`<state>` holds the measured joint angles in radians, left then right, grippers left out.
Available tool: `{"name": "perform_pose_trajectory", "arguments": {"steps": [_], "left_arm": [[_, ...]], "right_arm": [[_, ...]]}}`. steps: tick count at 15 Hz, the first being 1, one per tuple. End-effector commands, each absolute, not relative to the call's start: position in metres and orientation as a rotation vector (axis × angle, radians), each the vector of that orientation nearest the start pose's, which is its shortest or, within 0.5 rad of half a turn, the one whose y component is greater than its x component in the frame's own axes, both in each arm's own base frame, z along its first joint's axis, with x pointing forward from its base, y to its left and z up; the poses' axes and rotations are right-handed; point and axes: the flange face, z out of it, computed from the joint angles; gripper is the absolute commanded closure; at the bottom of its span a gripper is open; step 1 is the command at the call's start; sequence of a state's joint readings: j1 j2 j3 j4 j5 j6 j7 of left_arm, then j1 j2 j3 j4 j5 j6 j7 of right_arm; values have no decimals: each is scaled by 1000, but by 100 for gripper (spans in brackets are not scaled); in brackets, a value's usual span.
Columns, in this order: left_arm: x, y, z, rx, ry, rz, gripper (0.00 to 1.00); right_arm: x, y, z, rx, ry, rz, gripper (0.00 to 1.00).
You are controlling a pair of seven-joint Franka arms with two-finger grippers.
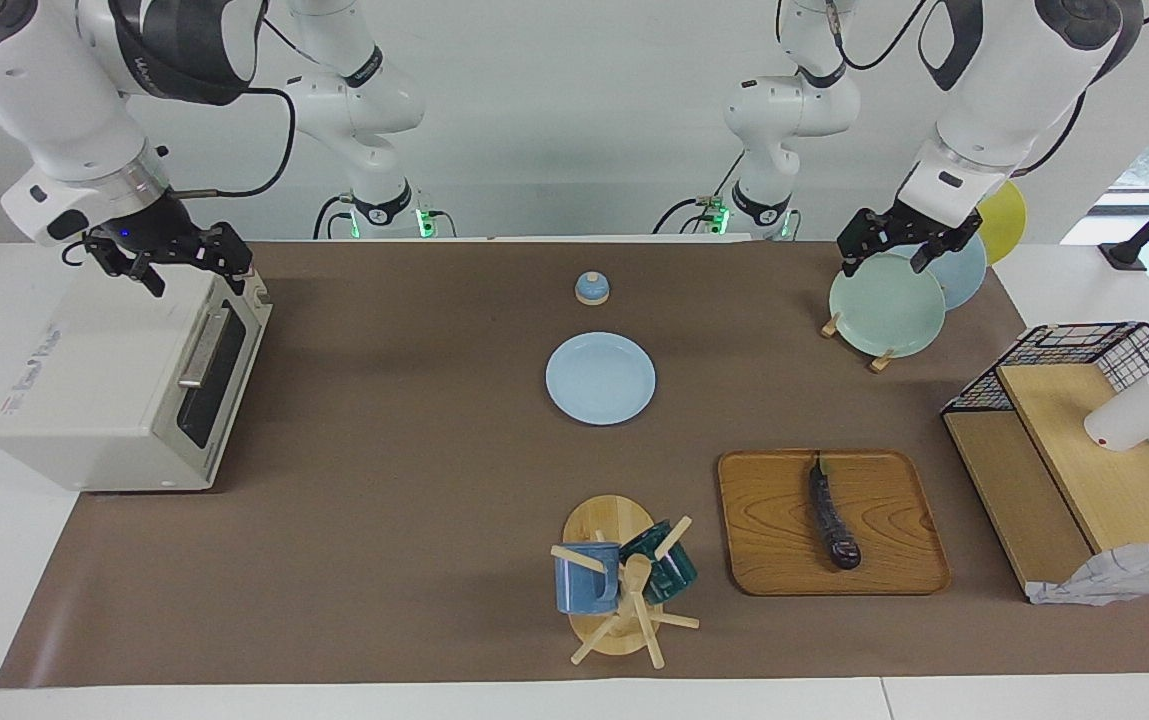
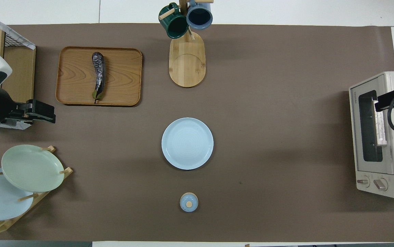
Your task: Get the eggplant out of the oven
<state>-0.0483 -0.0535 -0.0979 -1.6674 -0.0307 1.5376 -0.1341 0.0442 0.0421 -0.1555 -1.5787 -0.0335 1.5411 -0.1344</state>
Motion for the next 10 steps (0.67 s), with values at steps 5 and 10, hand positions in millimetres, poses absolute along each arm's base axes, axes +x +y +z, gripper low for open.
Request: {"name": "perform_pose_trajectory", "arguments": {"steps": [5,10], "left_arm": [[530,-78,609,-3173,-12,121,0],[529,-76,610,-3172,-10,123,0]], "right_arm": [[559,-61,598,-3119,-12,155,0],[556,-61,602,-3115,-5,168,0]]}}
